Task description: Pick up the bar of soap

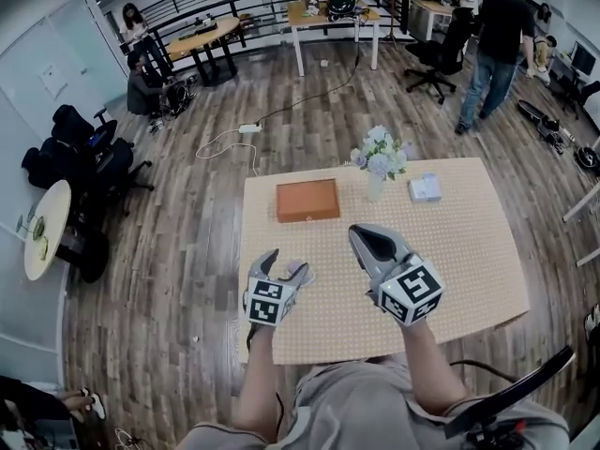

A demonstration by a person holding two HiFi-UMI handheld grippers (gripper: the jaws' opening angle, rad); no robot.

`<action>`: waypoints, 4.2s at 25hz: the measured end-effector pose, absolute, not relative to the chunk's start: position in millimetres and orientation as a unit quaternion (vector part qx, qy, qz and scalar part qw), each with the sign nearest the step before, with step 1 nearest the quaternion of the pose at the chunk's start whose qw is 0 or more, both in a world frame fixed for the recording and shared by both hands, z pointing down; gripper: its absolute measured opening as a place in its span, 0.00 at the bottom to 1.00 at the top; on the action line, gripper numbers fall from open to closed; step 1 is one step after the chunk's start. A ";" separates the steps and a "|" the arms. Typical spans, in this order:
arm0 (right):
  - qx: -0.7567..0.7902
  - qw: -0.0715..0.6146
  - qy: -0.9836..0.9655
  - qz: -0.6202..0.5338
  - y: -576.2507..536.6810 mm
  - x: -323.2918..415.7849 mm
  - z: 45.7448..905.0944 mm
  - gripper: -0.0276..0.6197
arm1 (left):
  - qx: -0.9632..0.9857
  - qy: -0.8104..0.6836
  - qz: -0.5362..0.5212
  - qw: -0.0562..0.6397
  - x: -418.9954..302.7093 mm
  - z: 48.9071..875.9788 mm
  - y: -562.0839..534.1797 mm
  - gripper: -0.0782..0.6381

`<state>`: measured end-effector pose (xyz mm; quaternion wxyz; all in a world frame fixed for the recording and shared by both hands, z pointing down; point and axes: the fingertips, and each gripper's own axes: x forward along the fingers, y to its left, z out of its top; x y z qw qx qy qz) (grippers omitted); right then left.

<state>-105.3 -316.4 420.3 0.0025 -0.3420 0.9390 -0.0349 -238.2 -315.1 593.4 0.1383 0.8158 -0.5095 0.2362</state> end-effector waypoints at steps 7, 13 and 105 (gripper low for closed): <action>-0.355 -0.003 0.934 -0.040 -324.1 -87.0 429.3 0.04 | 0.681 -0.559 0.310 0.358 -275.4 749.1 -344.0 0.56; -0.378 -0.005 0.925 -0.045 -335.0 -62.5 433.2 0.04 | 0.566 -0.599 0.232 0.517 -278.9 835.7 -363.7 0.56; -0.364 0.058 0.930 0.001 -325.5 -60.4 398.3 0.04 | 0.817 -0.572 0.027 -0.059 -208.6 441.4 -285.0 0.34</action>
